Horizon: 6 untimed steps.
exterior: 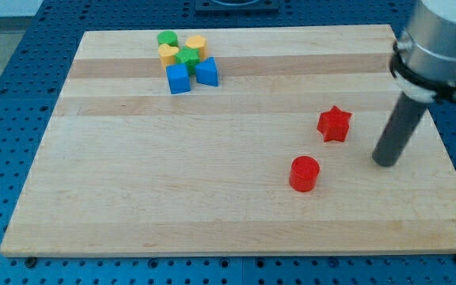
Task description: Move the red star slightly towards the center right of the board
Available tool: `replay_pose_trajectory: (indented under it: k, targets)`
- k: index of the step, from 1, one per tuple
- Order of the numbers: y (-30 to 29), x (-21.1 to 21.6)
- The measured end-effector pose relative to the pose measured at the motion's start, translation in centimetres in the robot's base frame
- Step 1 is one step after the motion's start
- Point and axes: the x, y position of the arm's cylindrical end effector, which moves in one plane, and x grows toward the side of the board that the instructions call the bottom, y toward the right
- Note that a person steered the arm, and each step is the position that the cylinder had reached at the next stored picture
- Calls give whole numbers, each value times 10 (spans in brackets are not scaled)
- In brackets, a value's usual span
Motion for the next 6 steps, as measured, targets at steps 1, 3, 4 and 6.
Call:
replay_pose_trajectory:
  k: [1,3,4,6]
  targets:
    - [-65,-21]
    - [-70,-72]
    - [-109,-85]
    - [-62,-100]
